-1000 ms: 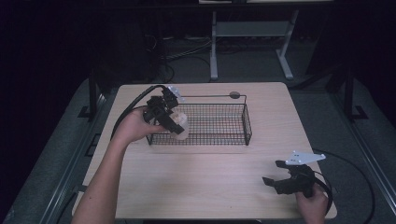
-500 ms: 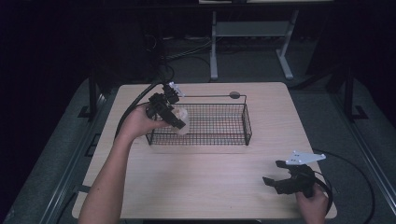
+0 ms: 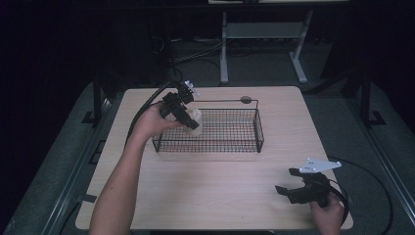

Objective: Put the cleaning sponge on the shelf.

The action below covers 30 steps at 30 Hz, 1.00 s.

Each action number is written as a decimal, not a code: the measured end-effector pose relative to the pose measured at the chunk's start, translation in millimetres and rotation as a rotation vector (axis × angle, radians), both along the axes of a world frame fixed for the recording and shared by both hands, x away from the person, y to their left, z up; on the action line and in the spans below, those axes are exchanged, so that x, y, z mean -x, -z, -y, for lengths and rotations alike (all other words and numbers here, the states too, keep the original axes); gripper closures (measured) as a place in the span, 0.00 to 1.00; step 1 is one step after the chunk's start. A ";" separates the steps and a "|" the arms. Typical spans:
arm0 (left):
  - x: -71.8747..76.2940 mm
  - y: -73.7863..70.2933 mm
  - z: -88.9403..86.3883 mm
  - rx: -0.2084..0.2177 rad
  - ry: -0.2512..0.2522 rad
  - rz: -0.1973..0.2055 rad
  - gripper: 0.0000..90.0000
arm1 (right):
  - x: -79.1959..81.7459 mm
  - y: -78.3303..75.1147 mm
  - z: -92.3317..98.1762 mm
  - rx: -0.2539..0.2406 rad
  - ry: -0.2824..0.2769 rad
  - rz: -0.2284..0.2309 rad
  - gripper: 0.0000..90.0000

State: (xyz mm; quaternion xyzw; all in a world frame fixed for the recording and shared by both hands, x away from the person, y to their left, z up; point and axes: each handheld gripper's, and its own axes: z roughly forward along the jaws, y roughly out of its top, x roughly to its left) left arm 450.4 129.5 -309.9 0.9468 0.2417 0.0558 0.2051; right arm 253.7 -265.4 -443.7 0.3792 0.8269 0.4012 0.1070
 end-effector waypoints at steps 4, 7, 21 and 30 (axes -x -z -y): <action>-4.3 7.1 1.4 -0.004 -0.010 -0.004 0.32 | 0.1 -0.2 0.3 -0.003 0.003 0.001 0.16; -8.8 12.4 0.3 0.015 -0.014 -0.022 0.32 | -0.1 0.0 0.4 0.000 0.002 -0.002 0.16; -19.3 23.8 0.7 0.012 -0.041 -0.041 0.32 | 0.0 0.0 0.4 -0.002 -0.002 -0.004 0.16; -25.1 32.6 2.6 0.003 -0.055 -0.056 0.32 | -0.1 0.2 0.5 -0.003 -0.002 -0.004 0.16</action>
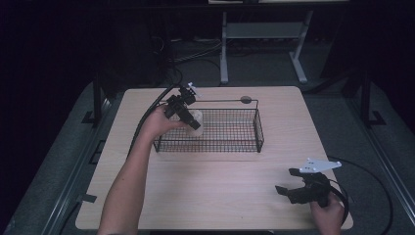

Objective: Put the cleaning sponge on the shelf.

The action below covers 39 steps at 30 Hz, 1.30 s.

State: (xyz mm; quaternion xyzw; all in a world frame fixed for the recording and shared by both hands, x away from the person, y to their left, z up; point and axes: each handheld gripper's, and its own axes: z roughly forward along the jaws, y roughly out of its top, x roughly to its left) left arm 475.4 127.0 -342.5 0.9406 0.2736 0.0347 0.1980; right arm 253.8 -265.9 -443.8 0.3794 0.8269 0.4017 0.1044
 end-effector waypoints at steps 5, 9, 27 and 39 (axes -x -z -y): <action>-3.6 5.6 1.2 0.003 -0.010 -0.013 0.32 | 0.4 -0.5 -0.2 -0.001 0.000 0.001 0.16; -5.3 10.3 4.2 -0.009 -0.007 -0.022 0.32 | 0.2 -0.5 0.0 -0.002 0.000 0.002 0.16; -8.6 34.5 12.2 -0.042 0.003 -0.044 0.32 | 0.2 -0.6 1.6 -0.004 -0.002 0.003 0.16; -11.5 43.1 17.9 -0.056 -0.007 -0.047 0.32 | 0.2 -0.8 1.5 -0.002 -0.004 0.002 0.16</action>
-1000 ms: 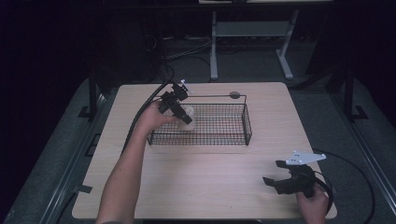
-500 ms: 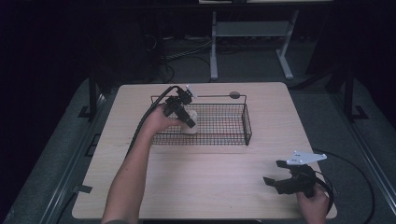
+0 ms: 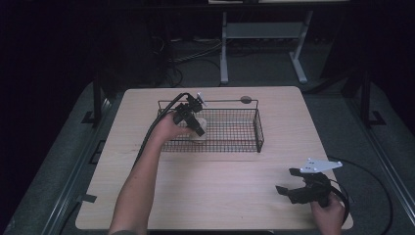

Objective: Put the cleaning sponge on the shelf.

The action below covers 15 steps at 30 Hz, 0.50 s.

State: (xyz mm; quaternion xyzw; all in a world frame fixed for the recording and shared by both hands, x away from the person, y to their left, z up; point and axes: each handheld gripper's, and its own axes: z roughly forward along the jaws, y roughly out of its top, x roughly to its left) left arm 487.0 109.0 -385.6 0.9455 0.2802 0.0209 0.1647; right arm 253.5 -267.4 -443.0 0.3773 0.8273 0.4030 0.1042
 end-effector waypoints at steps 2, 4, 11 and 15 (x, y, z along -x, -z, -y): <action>-0.2 1.3 1.0 -0.001 0.000 -0.003 0.32 | -0.1 0.1 0.3 0.000 0.001 0.002 0.16; -1.1 2.5 1.0 -0.008 -0.004 -0.005 0.32 | -0.1 0.1 0.6 0.000 0.000 0.002 0.16; -2.4 6.4 0.6 -0.021 -0.011 -0.019 0.32 | -0.1 0.2 0.4 0.000 0.000 0.002 0.16; -3.3 6.9 -0.9 -0.021 -0.015 -0.029 0.32 | 0.0 0.1 0.3 0.000 0.001 0.002 0.16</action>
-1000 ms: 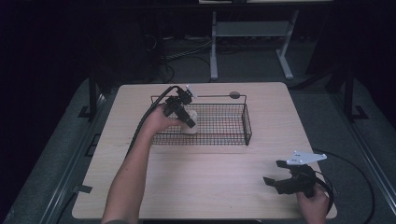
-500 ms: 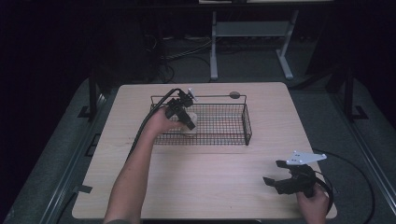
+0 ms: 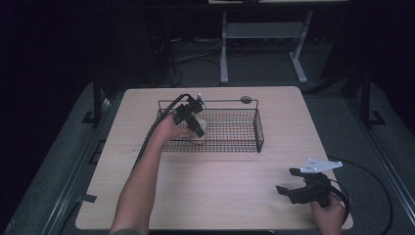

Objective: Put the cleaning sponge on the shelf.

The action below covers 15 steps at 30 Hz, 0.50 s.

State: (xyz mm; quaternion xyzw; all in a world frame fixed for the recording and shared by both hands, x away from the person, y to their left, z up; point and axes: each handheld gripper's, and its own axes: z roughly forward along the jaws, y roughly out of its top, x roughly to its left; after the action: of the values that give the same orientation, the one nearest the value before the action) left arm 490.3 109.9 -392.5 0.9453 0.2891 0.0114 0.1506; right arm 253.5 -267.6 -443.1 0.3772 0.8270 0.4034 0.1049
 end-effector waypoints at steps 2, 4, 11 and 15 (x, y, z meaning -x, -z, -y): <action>0.0 0.0 -0.5 0.000 -0.001 -0.003 0.31 | 0.0 0.0 -0.1 0.000 0.000 0.000 0.16; 0.3 -0.3 -0.4 0.001 -0.002 -0.001 0.31 | -0.1 0.0 -0.1 0.001 0.000 -0.001 0.16; 1.1 -0.9 -0.2 -0.002 0.005 -0.002 0.30 | -0.1 -0.2 -0.4 0.001 -0.003 -0.002 0.16; 1.5 -1.9 -1.1 0.000 0.004 -0.004 0.29 | -0.2 -0.1 -0.5 0.001 -0.004 -0.001 0.16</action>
State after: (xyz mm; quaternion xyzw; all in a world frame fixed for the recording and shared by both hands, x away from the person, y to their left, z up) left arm 488.8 111.0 -390.6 0.9459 0.2877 0.0091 0.1498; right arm 253.7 -267.1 -443.0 0.3759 0.8280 0.4029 0.1041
